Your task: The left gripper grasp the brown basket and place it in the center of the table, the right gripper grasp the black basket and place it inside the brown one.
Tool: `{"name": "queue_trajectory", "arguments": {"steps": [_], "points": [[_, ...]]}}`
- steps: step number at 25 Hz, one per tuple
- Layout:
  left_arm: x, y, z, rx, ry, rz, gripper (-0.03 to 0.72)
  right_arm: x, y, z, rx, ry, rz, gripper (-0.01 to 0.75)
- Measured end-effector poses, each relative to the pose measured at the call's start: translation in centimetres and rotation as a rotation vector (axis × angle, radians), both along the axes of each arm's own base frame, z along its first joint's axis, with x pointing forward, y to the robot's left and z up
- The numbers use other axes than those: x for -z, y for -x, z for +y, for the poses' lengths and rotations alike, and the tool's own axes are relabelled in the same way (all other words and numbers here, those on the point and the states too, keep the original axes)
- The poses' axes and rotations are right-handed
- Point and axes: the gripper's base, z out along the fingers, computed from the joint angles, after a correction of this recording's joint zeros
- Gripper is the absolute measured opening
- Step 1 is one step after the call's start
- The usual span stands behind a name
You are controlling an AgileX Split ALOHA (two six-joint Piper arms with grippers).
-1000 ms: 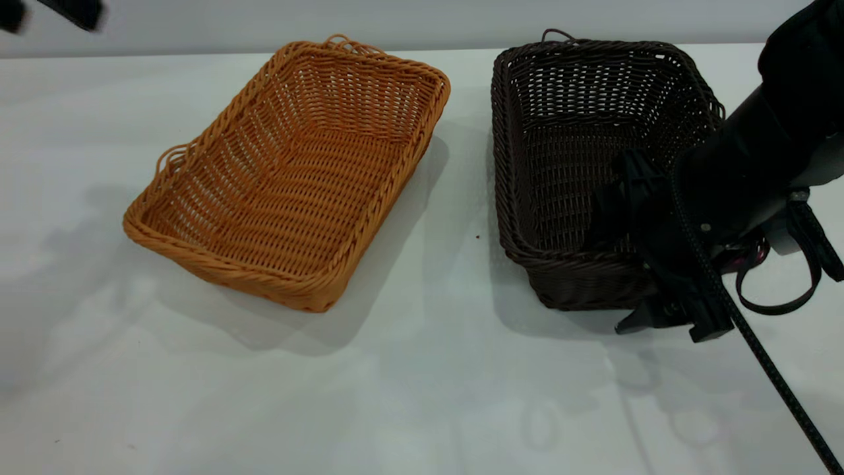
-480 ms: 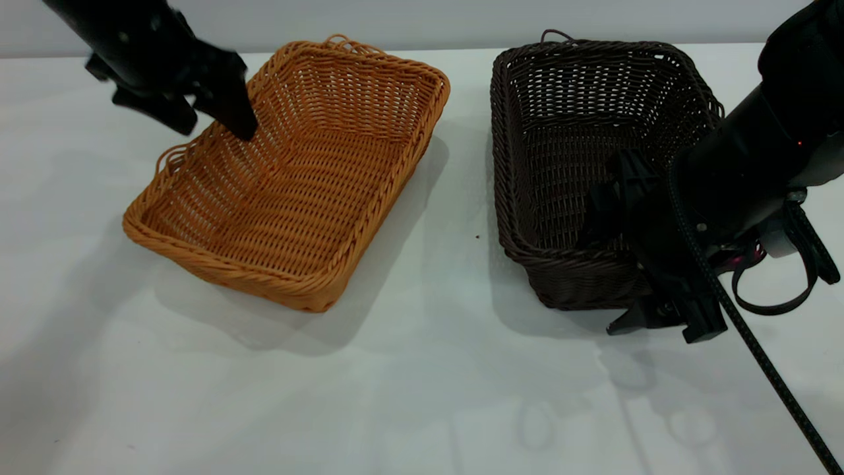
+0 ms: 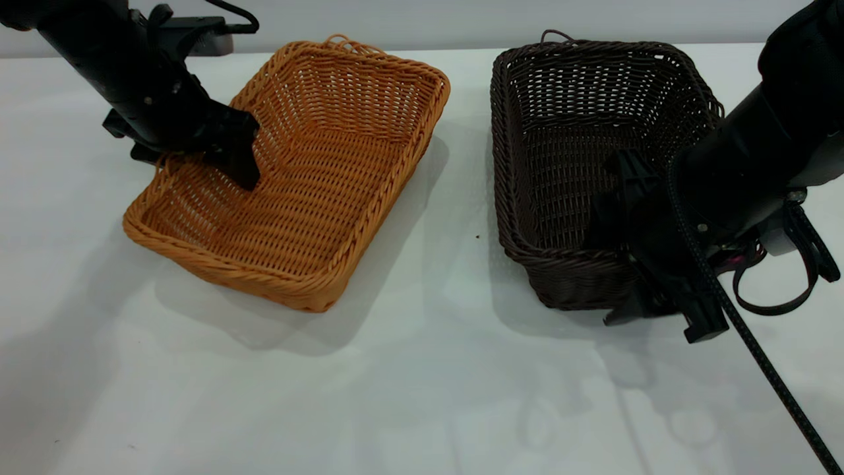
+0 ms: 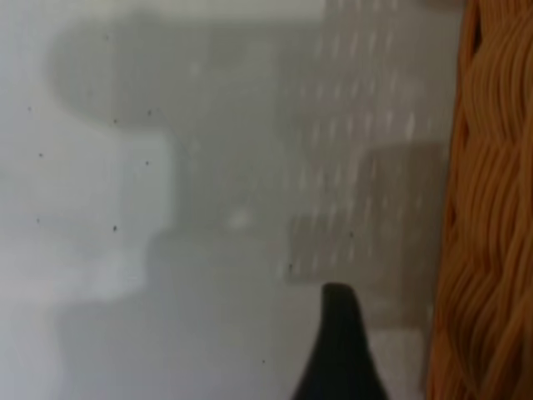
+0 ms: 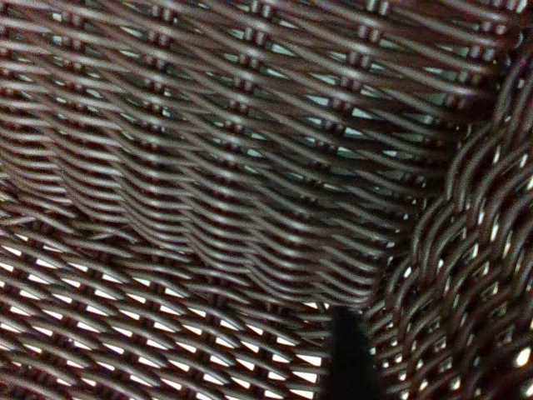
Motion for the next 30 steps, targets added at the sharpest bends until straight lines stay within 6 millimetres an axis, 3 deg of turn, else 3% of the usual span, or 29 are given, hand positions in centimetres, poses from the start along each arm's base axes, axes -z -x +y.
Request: {"name": "queue_trajectory", "arguments": {"steps": [6, 10, 15, 22, 27, 30], "points": [[0.0, -0.1, 0.0, -0.004, -0.002, -0.014, 0.216, 0.0, -0.1, -0.1, 0.025, -0.001, 0.003, 0.120], [-0.1, -0.2, 0.1, -0.004, -0.006, -0.027, 0.082, -0.3, -0.1, 0.1, 0.024, -0.023, 0.000, 0.093], [-0.1, -0.4, 0.1, 0.054, -0.028, -0.059, 0.075, -2.6, -1.3, -1.1, 0.018, -0.037, -0.085, 0.092], [-0.2, -0.5, -0.4, 0.373, -0.114, -0.143, 0.075, -8.0, -3.9, -7.4, -0.087, -0.031, -0.333, 0.092], [-0.4, 0.2, -3.6, 0.786, -0.205, -0.237, 0.075, -11.0, -3.7, -10.5, -0.352, -0.146, -0.460, 0.092], [-0.5, 1.2, -6.8, 1.046, -0.247, -0.297, 0.075, -12.5, -4.0, -11.3, -0.543, -0.199, -0.473, 0.092]]}}
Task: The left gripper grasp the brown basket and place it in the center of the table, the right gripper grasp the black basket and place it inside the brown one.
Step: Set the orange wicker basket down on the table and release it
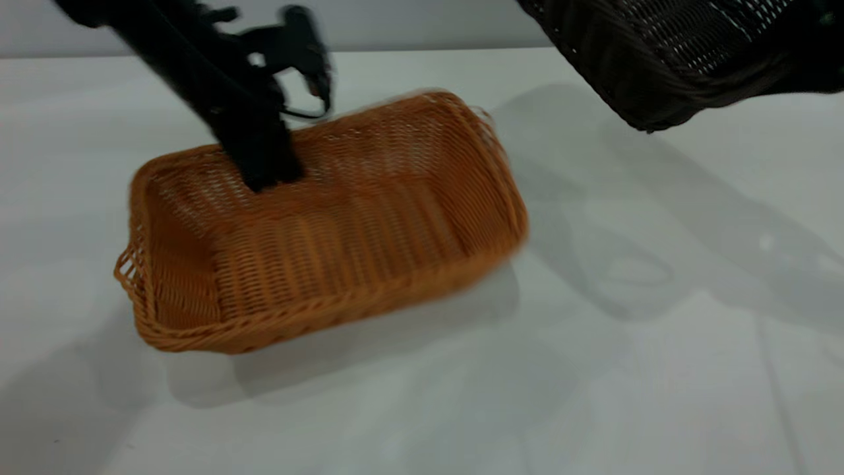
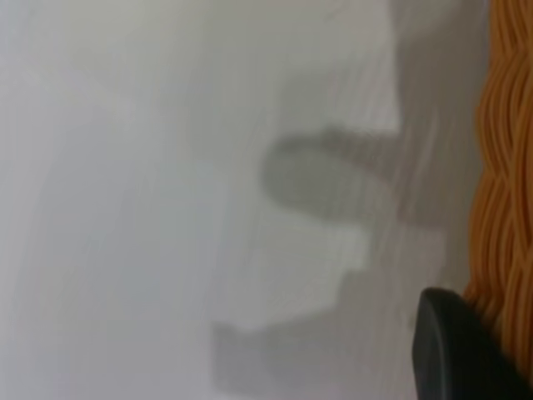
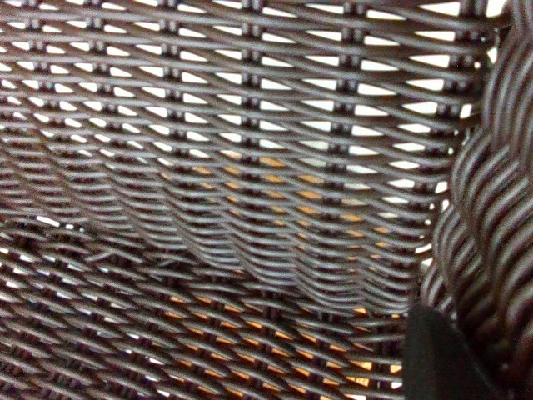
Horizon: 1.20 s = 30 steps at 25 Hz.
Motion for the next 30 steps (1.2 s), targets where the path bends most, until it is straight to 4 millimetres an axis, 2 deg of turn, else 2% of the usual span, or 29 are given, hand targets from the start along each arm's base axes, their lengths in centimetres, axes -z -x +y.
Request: {"name": "queue_trajectory", "arguments": {"steps": [3, 6, 9, 15, 19, 21, 25, 28, 30], "points": [[-0.1, 1.0, -2.8, 0.172, -0.018, -0.031, 0.075, -1.7, -0.8, -0.4, -0.140, 0.028, -0.006, 0.092], [-0.1, 1.6, -4.1, 0.257, -0.027, -0.048, 0.074, -3.3, -1.8, -0.7, -0.200, 0.059, -0.019, 0.092], [-0.1, 1.7, -4.4, 0.272, -0.028, -0.051, 0.074, -4.2, -2.4, -0.7, -0.217, 0.064, -0.033, 0.092], [-0.1, 1.7, -4.5, 0.244, -0.006, -0.045, 0.093, -4.3, -2.4, -0.7, -0.227, 0.066, -0.030, 0.092], [-0.3, 1.6, -4.7, 0.172, 0.042, -0.047, 0.209, -4.3, -2.4, -0.7, -0.228, 0.066, -0.029, 0.092], [-0.5, 1.4, -4.8, 0.135, 0.066, -0.050, 0.306, -4.3, -2.4, -0.7, -0.228, 0.066, -0.029, 0.092], [-2.8, 1.2, -5.0, 0.128, 0.096, -0.083, 0.454, -4.4, -2.5, -0.7, -0.228, 0.066, -0.031, 0.092], [-5.9, 1.7, -5.3, 0.154, 0.138, -0.072, 0.489, -4.7, -2.7, -0.8, -0.232, 0.075, -0.044, 0.092], [-8.9, 2.4, -5.4, 0.171, 0.176, -0.049, 0.489, -5.1, -3.1, -0.9, -0.233, 0.084, -0.063, 0.092]]}}
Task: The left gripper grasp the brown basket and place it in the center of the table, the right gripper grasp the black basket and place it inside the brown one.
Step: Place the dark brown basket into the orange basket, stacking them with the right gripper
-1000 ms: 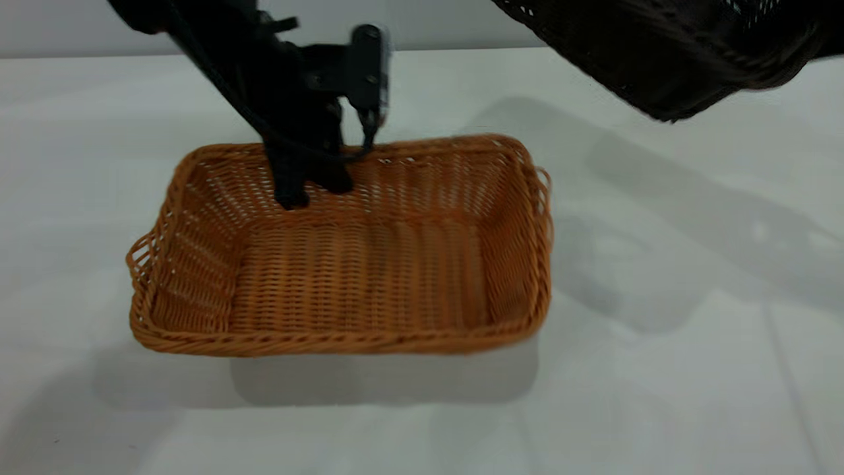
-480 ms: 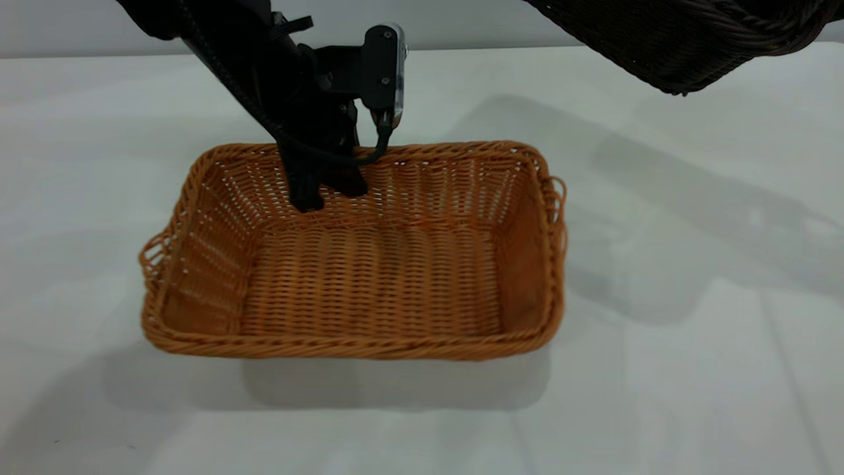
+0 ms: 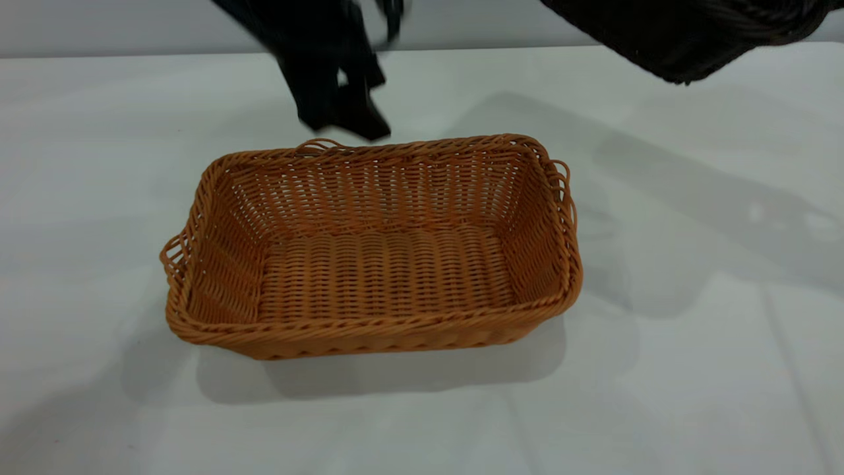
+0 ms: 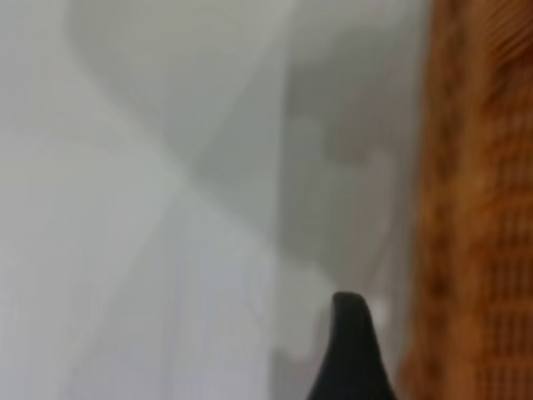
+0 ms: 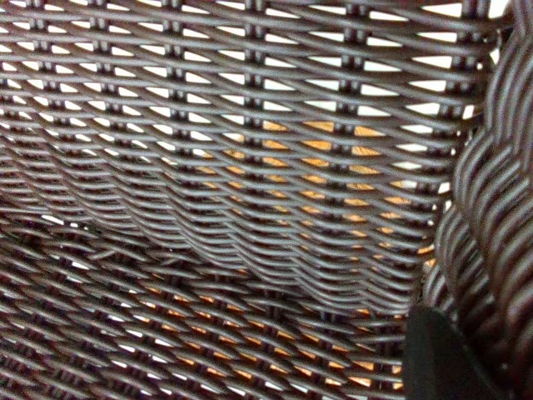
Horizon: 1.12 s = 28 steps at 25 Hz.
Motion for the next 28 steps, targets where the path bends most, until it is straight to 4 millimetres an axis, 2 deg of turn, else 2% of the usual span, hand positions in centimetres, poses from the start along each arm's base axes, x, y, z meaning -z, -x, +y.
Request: {"name": "queue_trajectory", "arguments": {"steps": [3, 9, 11, 15, 17, 20, 24, 28], "points": [[-5.3, 1.8, 0.3, 0.042, 0.029, 0.037, 0.476, -0.9, -0.6, -0.1, -0.009, -0.001, -0.029, 0.092], [-15.8, 7.5, 2.7, 0.120, 0.004, 0.057, 0.455, -3.0, -1.5, 0.4, -0.058, -0.021, -0.072, 0.092], [-19.3, 9.5, 3.6, 0.104, 0.034, 0.001, 0.454, -3.0, -1.3, 1.7, -0.109, -0.006, -0.062, 0.092], [-24.7, 13.3, 5.2, 0.088, 0.101, -0.134, 0.454, -1.6, -0.2, 7.4, -0.325, 0.099, -0.009, 0.092], [-26.5, 14.9, 6.0, 0.088, 0.123, -0.190, 0.454, -0.4, 0.5, 10.6, -0.445, 0.155, 0.004, 0.093], [-28.7, 17.1, 6.9, 0.085, 0.154, -0.255, 0.453, 1.5, 1.3, 14.0, -0.561, 0.214, 0.014, 0.093], [-30.3, 19.2, 7.9, 0.056, 0.194, -0.283, 0.453, 4.6, 1.5, 16.2, -0.617, 0.270, 0.037, 0.093], [-30.7, 19.9, 8.1, 0.021, 0.216, -0.261, 0.453, 7.8, 0.9, 16.6, -0.592, 0.303, 0.054, 0.093]]}}
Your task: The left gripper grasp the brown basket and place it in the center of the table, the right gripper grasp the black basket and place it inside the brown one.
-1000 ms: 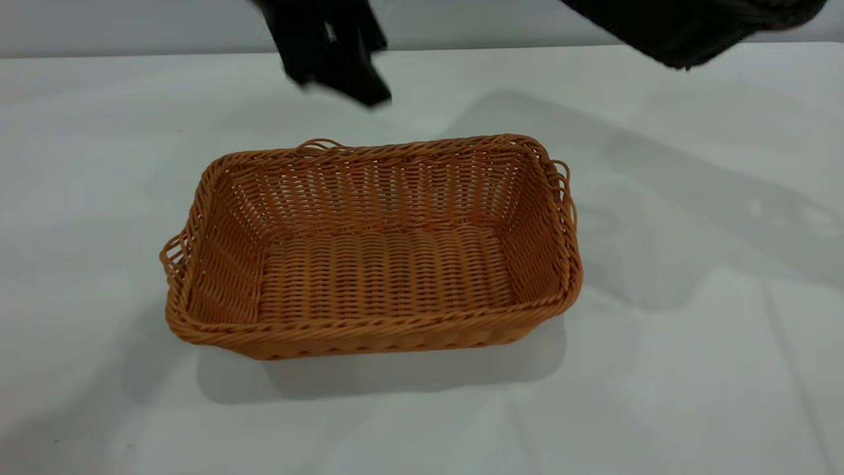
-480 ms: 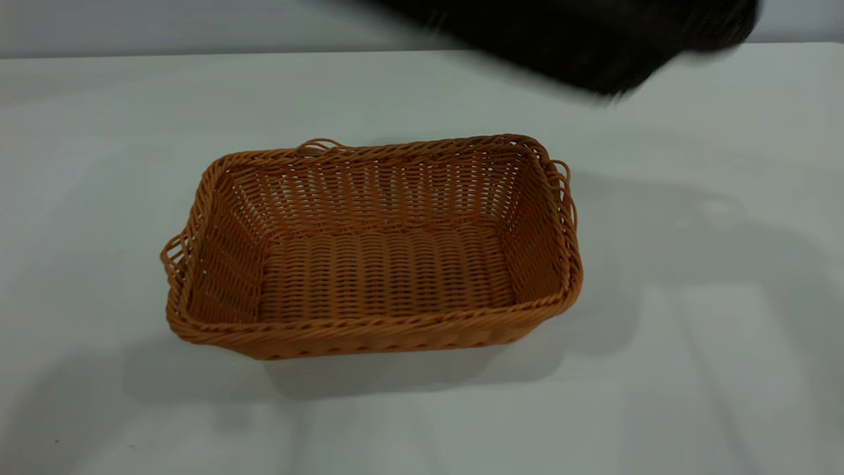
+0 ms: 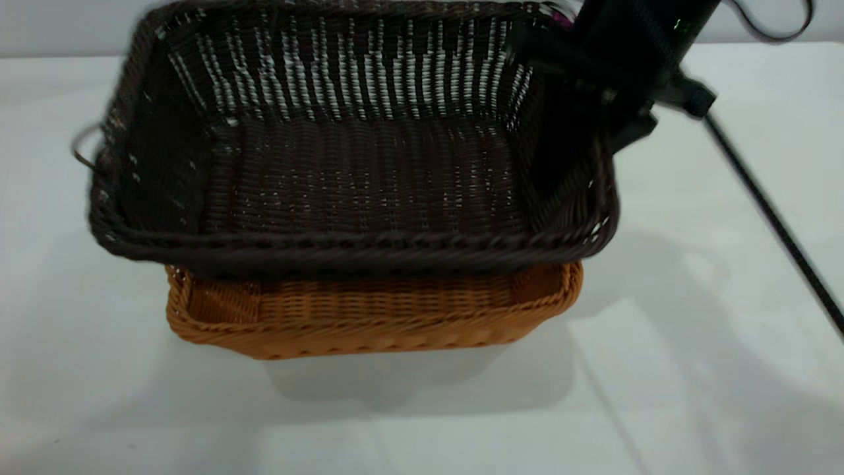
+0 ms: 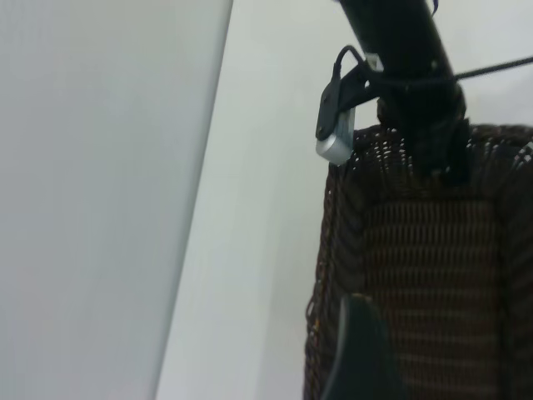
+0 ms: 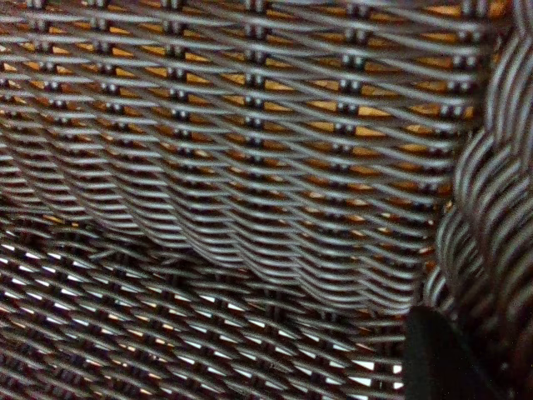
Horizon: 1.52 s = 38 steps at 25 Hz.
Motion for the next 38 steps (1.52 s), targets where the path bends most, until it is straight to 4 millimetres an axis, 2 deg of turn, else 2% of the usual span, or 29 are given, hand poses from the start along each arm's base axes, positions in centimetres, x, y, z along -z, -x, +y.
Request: {"name": "queue_trajectory", "arguments": {"steps": [3, 7, 14, 17, 22, 24, 26, 30, 34, 36, 38], "points": [[0.1, 0.1, 0.0, -0.007, -0.003, 0.019, 0.453, 1.8, -0.3, 0.0, 0.015, 0.020, 0.008, 0.093], [0.1, 0.1, 0.1, -0.007, -0.006, 0.025, 0.453, 3.0, -0.4, -0.1, 0.005, 0.034, 0.016, 0.093], [0.1, 0.1, 0.1, -0.009, -0.008, 0.024, 0.452, 3.5, -0.6, -0.1, 0.000, 0.041, 0.000, 0.130], [0.1, 0.1, 0.1, -0.008, -0.009, 0.023, 0.452, 3.5, -0.5, -0.1, -0.007, 0.037, 0.006, 0.219], [0.2, 0.1, 0.1, -0.009, -0.011, 0.023, 0.452, 3.1, -0.1, 0.0, -0.089, 0.020, 0.039, 0.444], [0.2, 0.1, 0.1, -0.010, -0.013, 0.022, 0.452, 2.4, -0.3, 0.1, -0.138, 0.021, 0.052, 0.510], [0.0, 0.3, 0.2, -0.010, -0.011, 0.014, 0.452, 0.9, -0.7, 0.2, -0.190, 0.030, 0.048, 0.557], [-1.0, 1.7, 1.1, -0.041, 0.004, -0.021, 0.452, -4.3, -2.2, -0.1, -0.250, 0.105, -0.014, 0.584], [-2.4, 4.1, 2.7, -0.156, 0.056, -0.041, 0.452, -11.4, -3.3, -0.4, -0.215, 0.143, -0.192, 0.585], [-3.2, 5.7, 4.0, -0.246, 0.088, -0.047, 0.452, -15.5, -2.7, -0.7, -0.186, 0.126, -0.290, 0.586], [-3.7, 7.2, 5.4, -0.348, 0.111, -0.054, 0.452, -19.8, -1.1, -1.4, -0.163, 0.098, -0.386, 0.586]]}}
